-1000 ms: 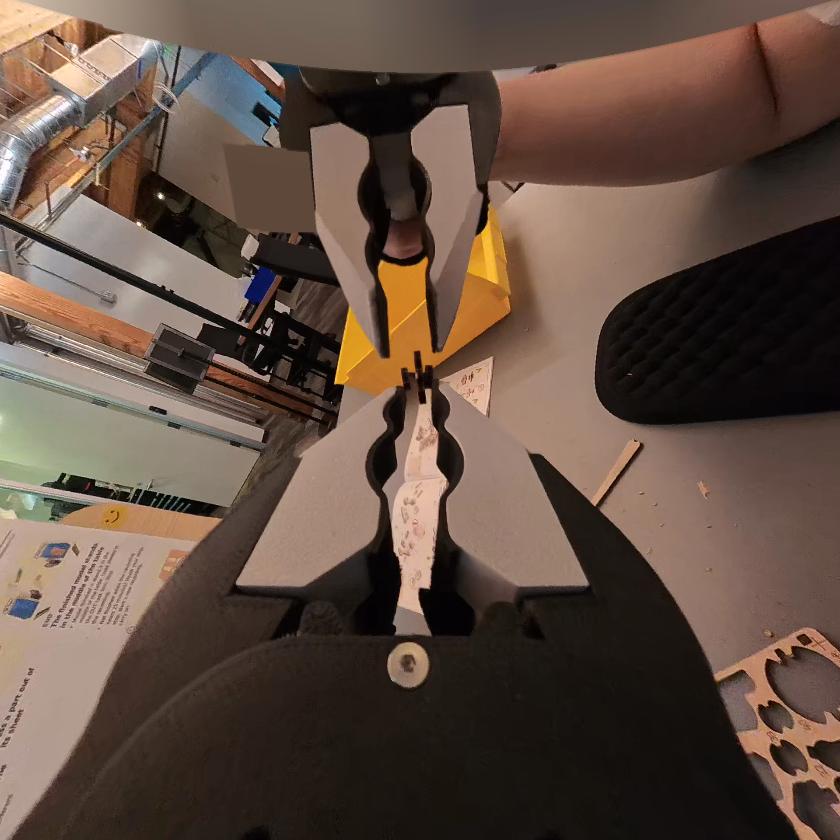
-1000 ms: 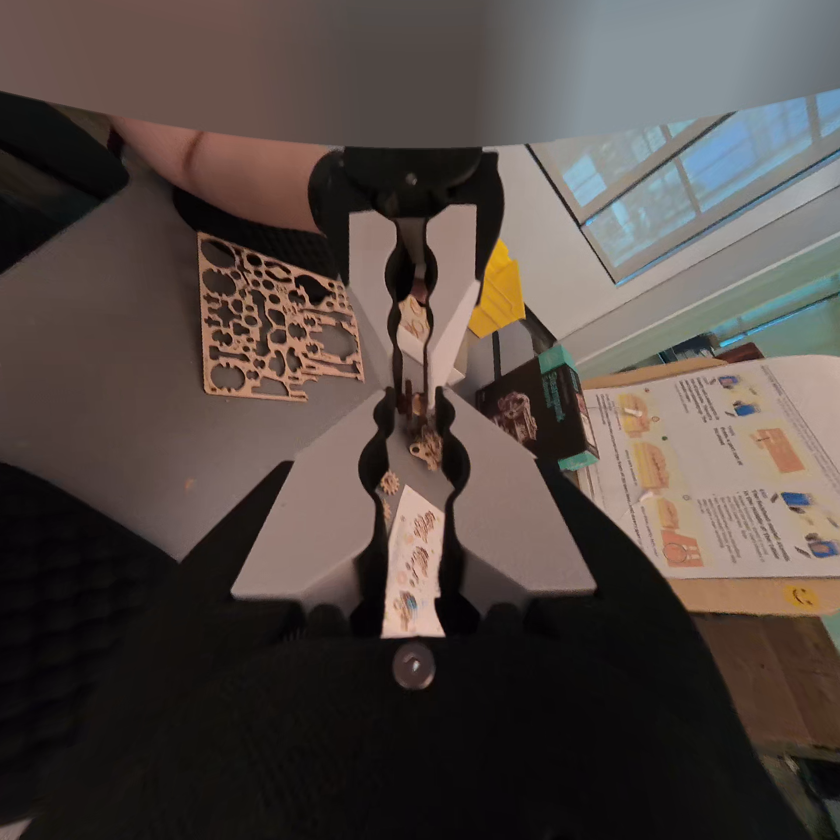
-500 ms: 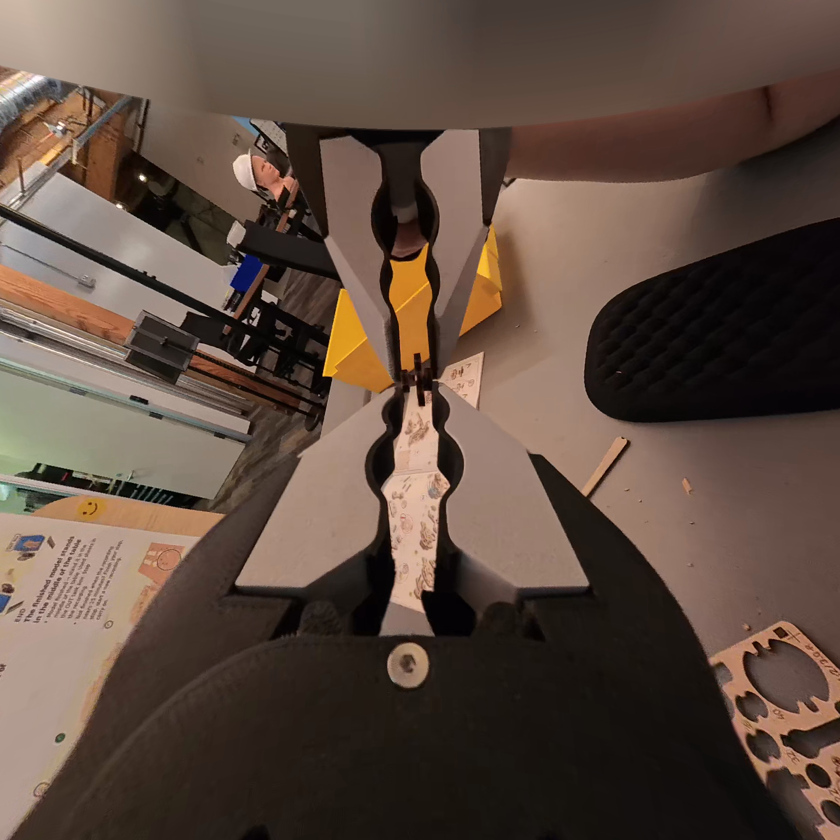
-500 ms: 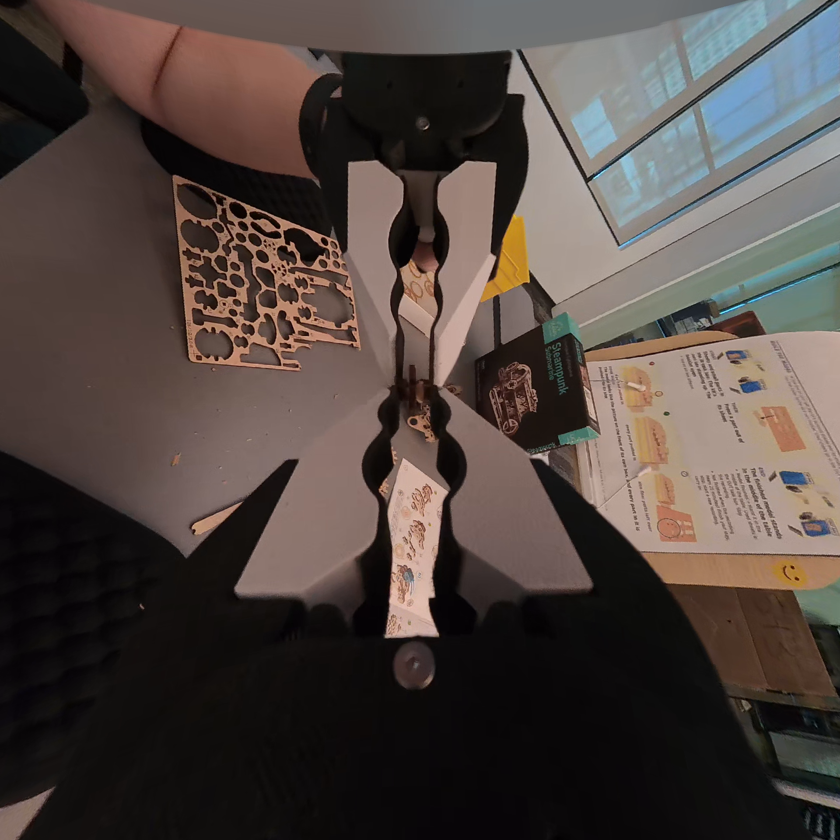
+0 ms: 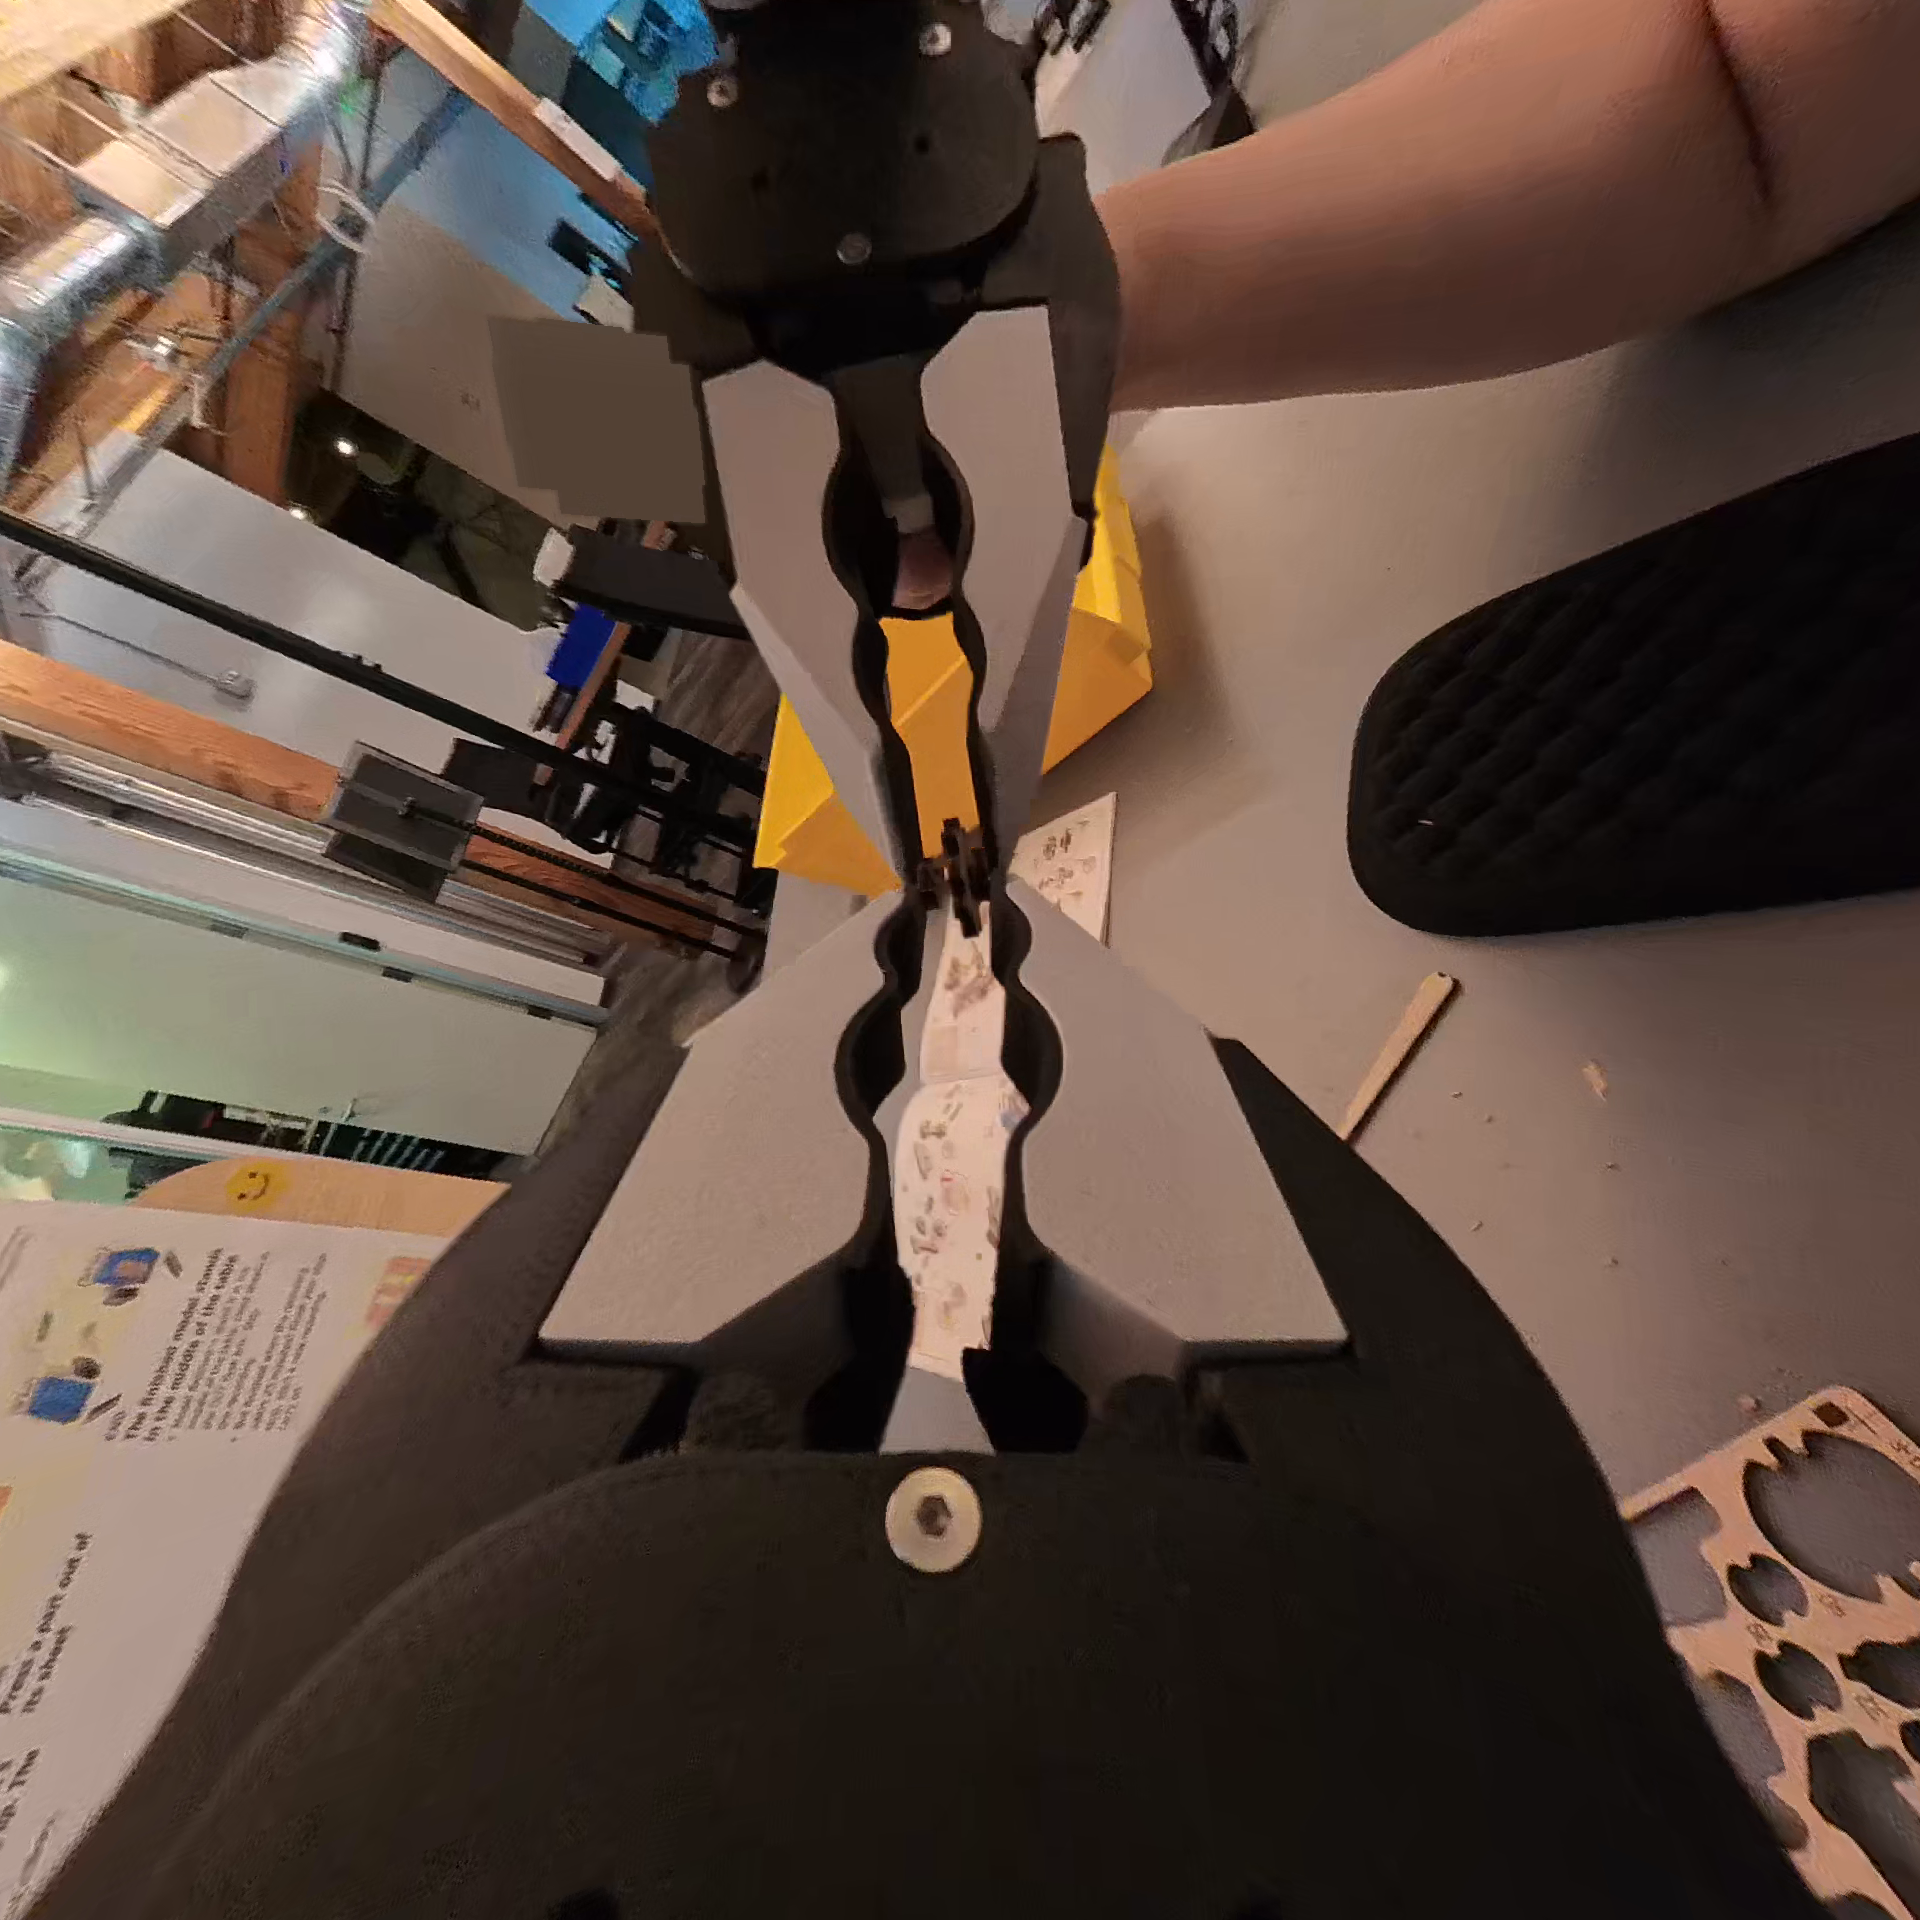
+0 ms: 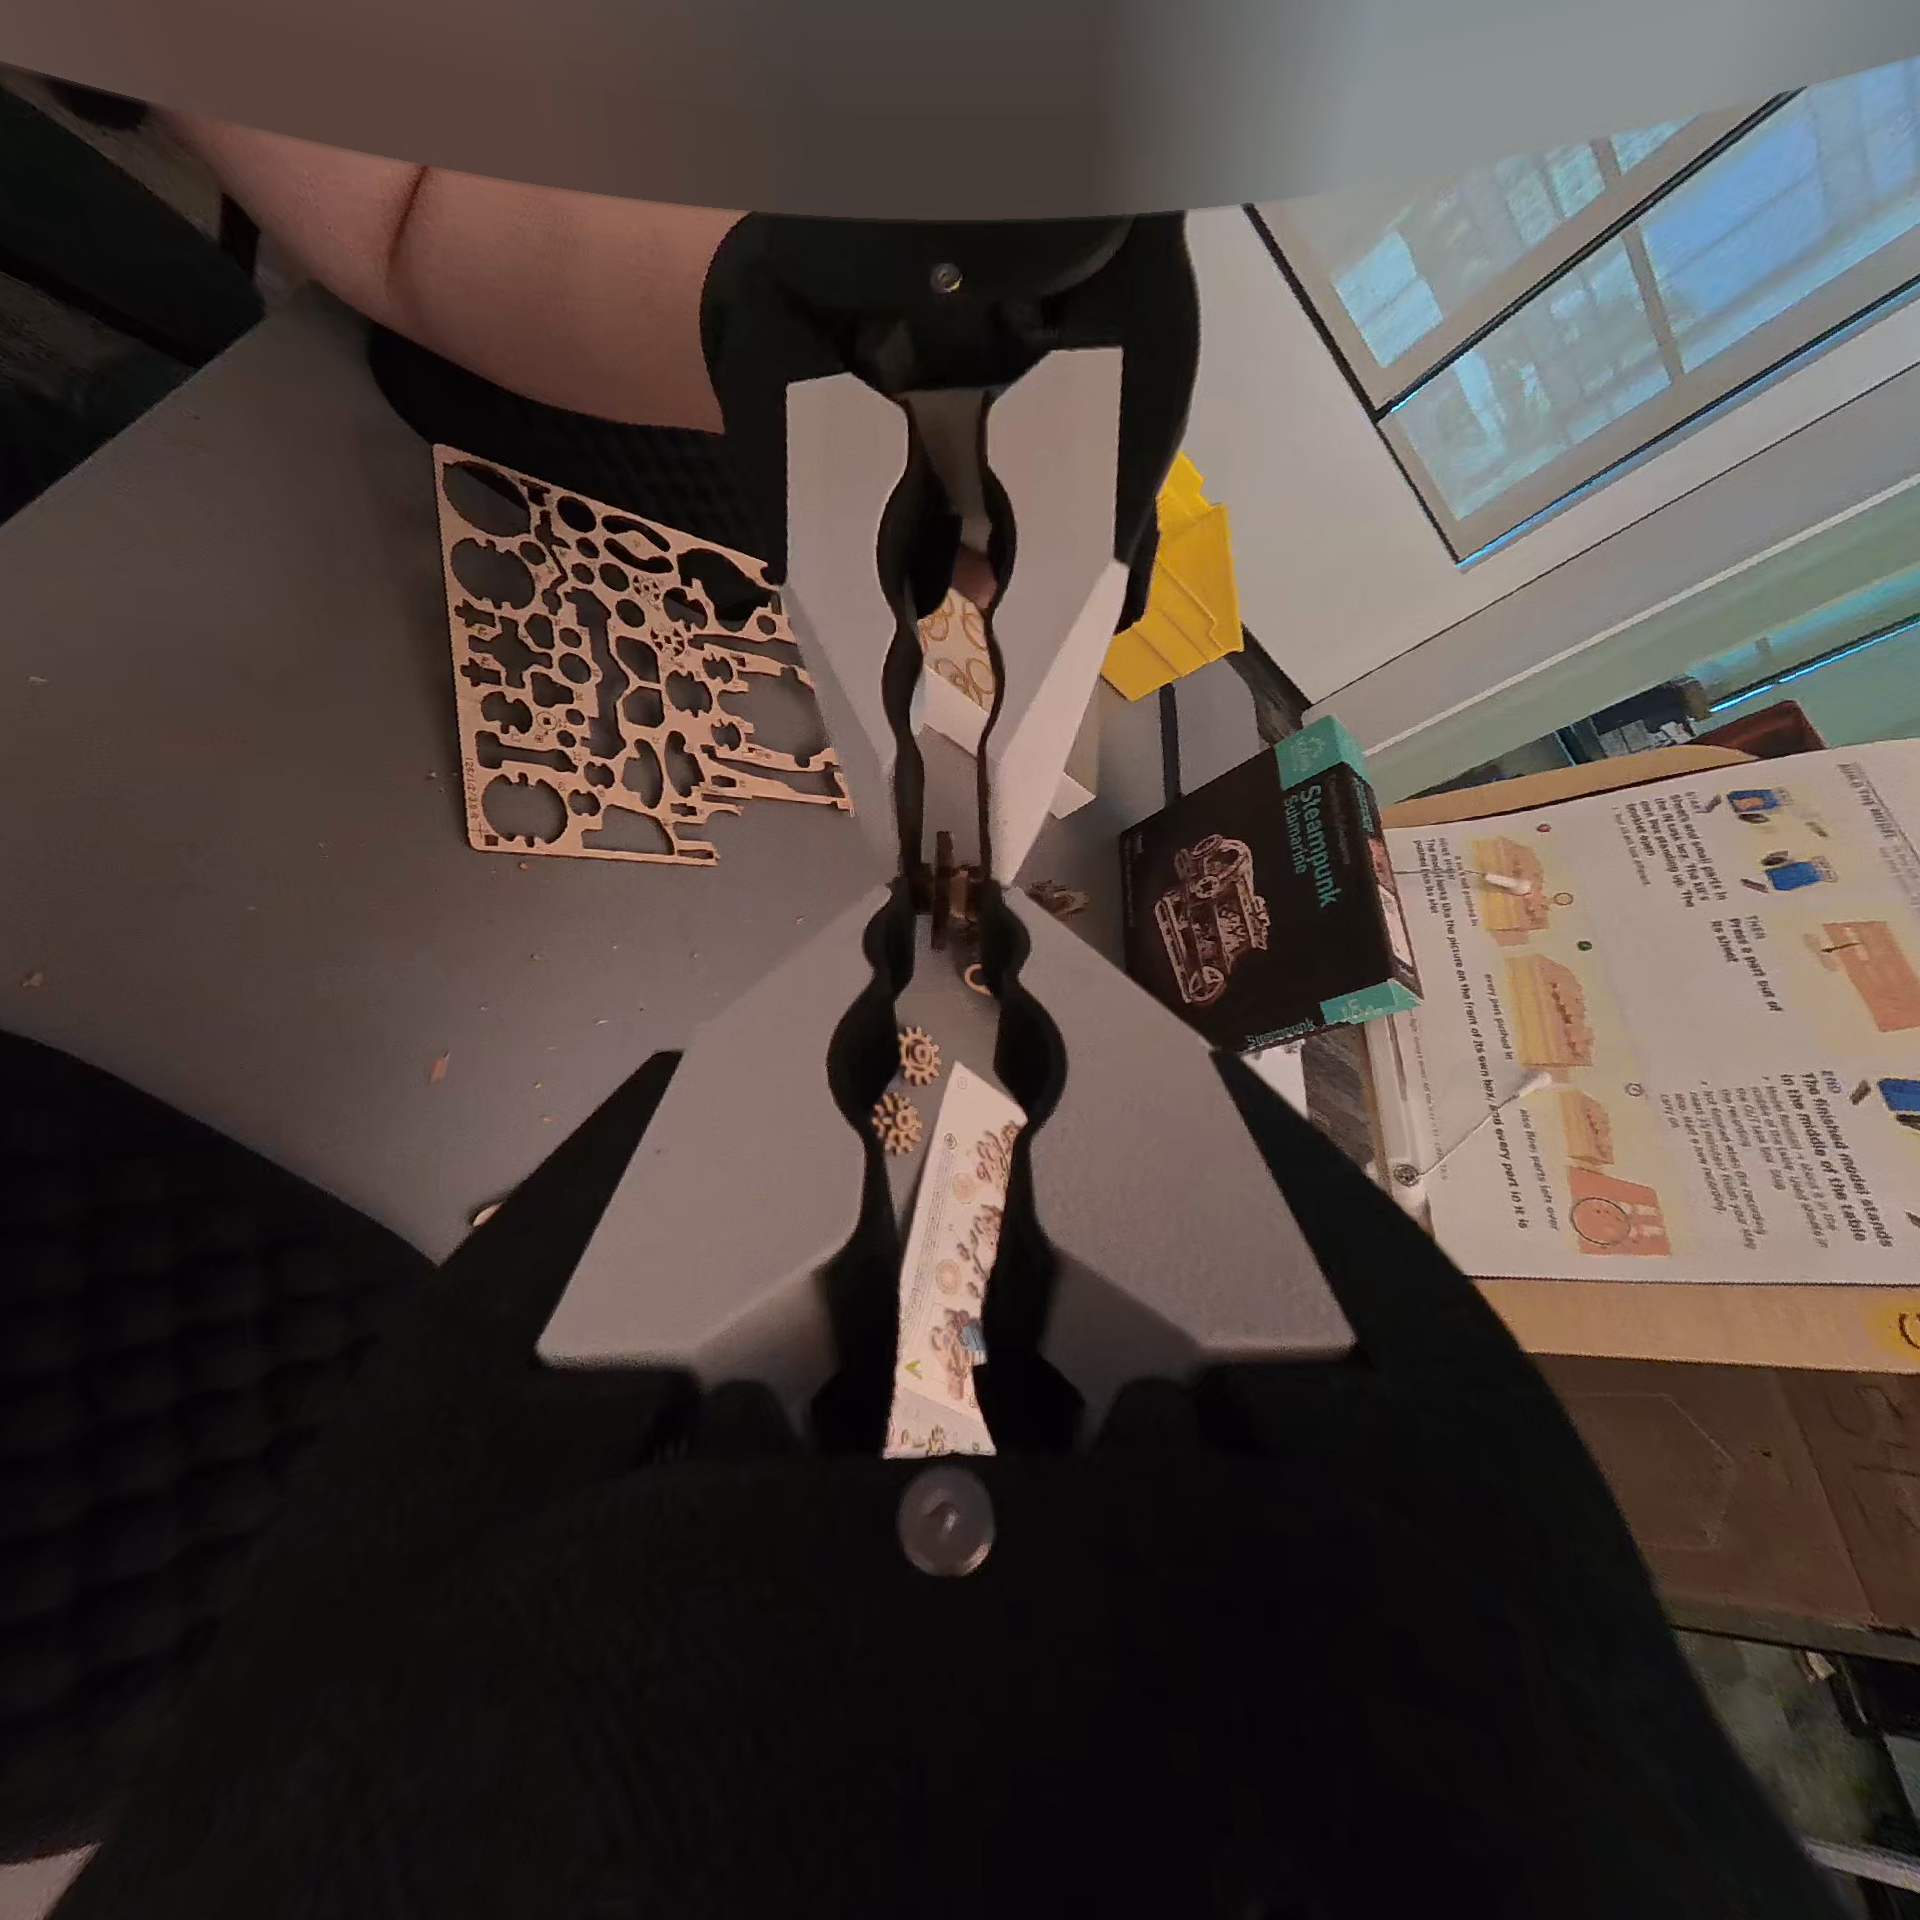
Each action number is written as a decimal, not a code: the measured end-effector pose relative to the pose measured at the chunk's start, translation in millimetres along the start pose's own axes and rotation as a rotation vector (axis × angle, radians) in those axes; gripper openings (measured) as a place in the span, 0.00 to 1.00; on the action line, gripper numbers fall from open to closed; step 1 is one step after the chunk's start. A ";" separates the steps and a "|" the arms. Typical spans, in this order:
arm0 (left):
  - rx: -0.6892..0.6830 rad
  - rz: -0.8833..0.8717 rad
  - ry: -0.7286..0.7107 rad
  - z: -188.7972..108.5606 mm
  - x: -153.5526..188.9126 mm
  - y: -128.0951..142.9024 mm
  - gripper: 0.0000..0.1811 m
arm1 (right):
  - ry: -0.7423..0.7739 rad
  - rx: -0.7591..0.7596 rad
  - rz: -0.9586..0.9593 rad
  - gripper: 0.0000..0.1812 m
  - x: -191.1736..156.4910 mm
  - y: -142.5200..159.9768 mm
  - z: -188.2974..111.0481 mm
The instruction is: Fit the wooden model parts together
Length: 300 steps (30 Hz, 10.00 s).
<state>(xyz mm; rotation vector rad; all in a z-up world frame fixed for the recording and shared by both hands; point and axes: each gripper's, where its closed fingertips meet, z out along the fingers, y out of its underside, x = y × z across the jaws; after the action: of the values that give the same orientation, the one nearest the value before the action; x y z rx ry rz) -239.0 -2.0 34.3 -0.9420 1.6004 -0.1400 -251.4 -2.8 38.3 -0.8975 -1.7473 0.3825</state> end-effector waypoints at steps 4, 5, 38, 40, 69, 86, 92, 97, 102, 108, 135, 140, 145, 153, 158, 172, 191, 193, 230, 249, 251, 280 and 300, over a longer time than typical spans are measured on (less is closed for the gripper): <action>-0.057 0.031 0.019 2.9 3.5 8.4 0.05 | -0.014 -0.009 0.009 0.06 -1.9 7.4 5.0; -0.065 0.031 0.024 3.6 4.2 10.1 0.05 | -0.020 -0.009 0.014 0.06 -2.2 9.1 5.9; -0.050 0.028 -0.033 -1.6 -4.7 14.5 0.06 | 0.049 0.001 -0.004 0.06 7.2 6.0 10.4; -0.056 0.049 -0.043 -2.0 -4.9 13.5 0.06 | 0.047 0.007 0.000 0.06 7.1 5.5 9.9; 0.029 -0.076 0.038 -4.3 -0.4 2.7 0.06 | -0.046 0.239 0.079 0.06 1.9 -2.6 2.4; 0.042 -0.012 0.064 -8.9 5.4 -5.0 0.05 | -0.093 0.338 0.078 0.07 -6.5 -8.3 0.5; 0.026 -0.011 0.056 -6.7 4.6 -2.9 0.06 | -0.078 0.327 0.068 0.07 -4.9 -5.7 0.5; 0.075 -0.040 -0.019 -7.3 -5.2 -6.3 0.06 | -0.004 0.311 0.038 0.06 3.6 -8.3 -3.1; 0.111 -0.081 -0.031 -10.9 -10.0 -6.9 0.07 | 0.022 0.329 0.055 0.06 7.5 -15.9 -5.5; 0.141 -0.072 -0.030 -13.6 -10.5 -7.6 0.01 | 0.030 0.392 0.072 0.06 10.3 -20.4 -8.5; -0.156 0.081 -0.071 1.1 -8.8 31.0 0.00 | 0.146 -0.103 -0.107 0.06 14.2 17.1 16.6; -0.162 0.039 -0.041 1.9 -6.7 34.5 0.00 | 0.110 -0.095 -0.026 0.06 12.8 21.1 19.1; -0.181 0.031 -0.031 4.6 -5.0 39.1 0.00 | 0.098 -0.091 -0.010 0.06 12.4 26.1 21.2; -0.215 0.038 -0.013 5.7 -1.5 45.2 0.00 | 0.075 -0.085 0.022 0.06 10.8 30.9 25.3; -0.242 0.046 -0.038 4.3 -5.5 46.6 0.00 | 0.092 -0.068 0.055 0.07 15.0 29.5 27.6; -0.316 0.066 -0.007 9.4 2.9 57.4 0.00 | 0.129 -0.262 -0.089 0.06 8.8 41.6 36.2; -0.274 -0.019 -0.066 5.1 -8.7 55.1 0.02 | 0.155 -0.107 0.026 0.06 20.5 33.9 33.2; -0.175 -0.118 -0.065 0.0 -15.4 43.1 0.08 | 0.120 0.059 0.129 0.07 24.2 19.3 23.7; 0.079 -0.045 -0.053 -11.7 -12.2 -1.8 0.00 | 0.088 0.278 -0.052 0.10 11.5 -21.3 -4.0; 0.116 -0.063 0.042 -18.2 -0.5 -6.4 0.06 | 0.015 0.273 0.016 0.06 2.2 -22.7 1.6; 0.114 -0.056 0.043 -18.6 -0.1 -6.2 0.07 | 0.021 0.278 0.004 0.07 2.2 -23.0 1.8; 0.097 -0.660 0.203 -6.0 -11.9 31.2 0.05 | -0.183 0.426 0.717 0.06 23.4 14.9 22.8; -0.070 -1.730 0.719 12.9 74.7 107.7 0.01 | -0.077 0.070 0.454 0.07 -30.3 76.3 56.1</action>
<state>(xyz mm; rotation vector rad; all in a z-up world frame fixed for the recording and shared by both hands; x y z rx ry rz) -277.1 27.4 -88.3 -2.2460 0.8731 -1.7446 -269.6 35.3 -51.7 -1.2421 -1.5785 0.7775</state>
